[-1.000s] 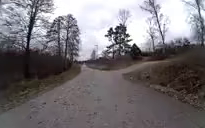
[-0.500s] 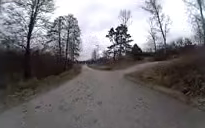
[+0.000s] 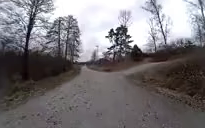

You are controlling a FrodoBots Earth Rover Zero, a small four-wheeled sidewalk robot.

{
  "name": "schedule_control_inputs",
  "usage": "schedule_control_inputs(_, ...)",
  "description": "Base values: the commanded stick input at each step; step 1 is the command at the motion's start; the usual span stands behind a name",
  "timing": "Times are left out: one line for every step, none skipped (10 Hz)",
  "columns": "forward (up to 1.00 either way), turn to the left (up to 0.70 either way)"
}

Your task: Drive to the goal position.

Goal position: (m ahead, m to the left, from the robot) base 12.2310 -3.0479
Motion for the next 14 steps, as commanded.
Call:
schedule_control_inputs(0.70,0.00)
schedule_control_inputs(0.70,0.00)
schedule_control_inputs(0.70,0.00)
schedule_control_inputs(0.70,0.00)
schedule_control_inputs(0.70,0.00)
schedule_control_inputs(0.70,0.00)
schedule_control_inputs(0.70,0.00)
schedule_control_inputs(0.70,0.00)
schedule_control_inputs(0.70,0.00)
schedule_control_inputs(0.70,0.00)
schedule_control_inputs(0.70,0.00)
schedule_control_inputs(0.70,0.00)
schedule_control_inputs(0.70,0.00)
schedule_control_inputs(0.70,0.00)
